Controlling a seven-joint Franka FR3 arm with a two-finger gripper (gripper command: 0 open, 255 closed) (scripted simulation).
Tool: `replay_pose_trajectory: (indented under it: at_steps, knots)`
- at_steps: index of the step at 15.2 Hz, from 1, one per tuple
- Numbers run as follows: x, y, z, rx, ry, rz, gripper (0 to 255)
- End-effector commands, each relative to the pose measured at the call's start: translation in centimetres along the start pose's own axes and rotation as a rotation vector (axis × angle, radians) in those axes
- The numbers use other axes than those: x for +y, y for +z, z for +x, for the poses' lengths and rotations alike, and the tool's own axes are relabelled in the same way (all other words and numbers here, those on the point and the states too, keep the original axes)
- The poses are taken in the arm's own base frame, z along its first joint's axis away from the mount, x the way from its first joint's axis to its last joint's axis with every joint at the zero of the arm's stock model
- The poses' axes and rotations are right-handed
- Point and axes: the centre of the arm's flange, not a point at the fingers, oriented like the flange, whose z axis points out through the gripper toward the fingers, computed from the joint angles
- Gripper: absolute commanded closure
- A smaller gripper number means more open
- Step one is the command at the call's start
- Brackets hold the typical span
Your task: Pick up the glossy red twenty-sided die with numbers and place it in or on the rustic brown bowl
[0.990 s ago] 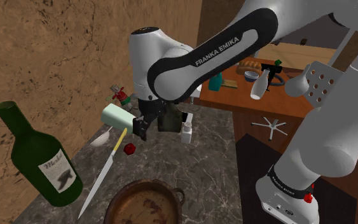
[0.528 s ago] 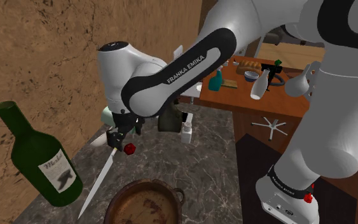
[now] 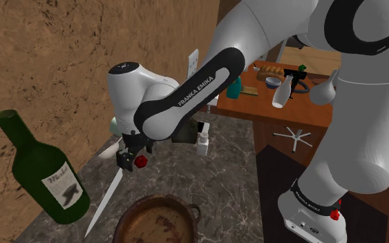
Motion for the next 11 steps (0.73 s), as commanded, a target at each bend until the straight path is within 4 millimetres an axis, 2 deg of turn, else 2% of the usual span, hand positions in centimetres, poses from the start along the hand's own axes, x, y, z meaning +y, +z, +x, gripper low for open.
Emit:
replay_pose_trajectory:
  at_steps: [1, 7, 8, 11]
  knots:
    - [-0.01, 0.36, 0.02, 0.001, 0.000, 0.000, 0]
    - [-0.01, 0.35, 0.02, 0.001, 0.000, 0.000, 0]
    - [-0.01, 0.35, 0.02, 0.001, 0.000, 0.000, 255]
    - [-0.01, 0.35, 0.02, 0.001, 0.000, 0.000, 255]
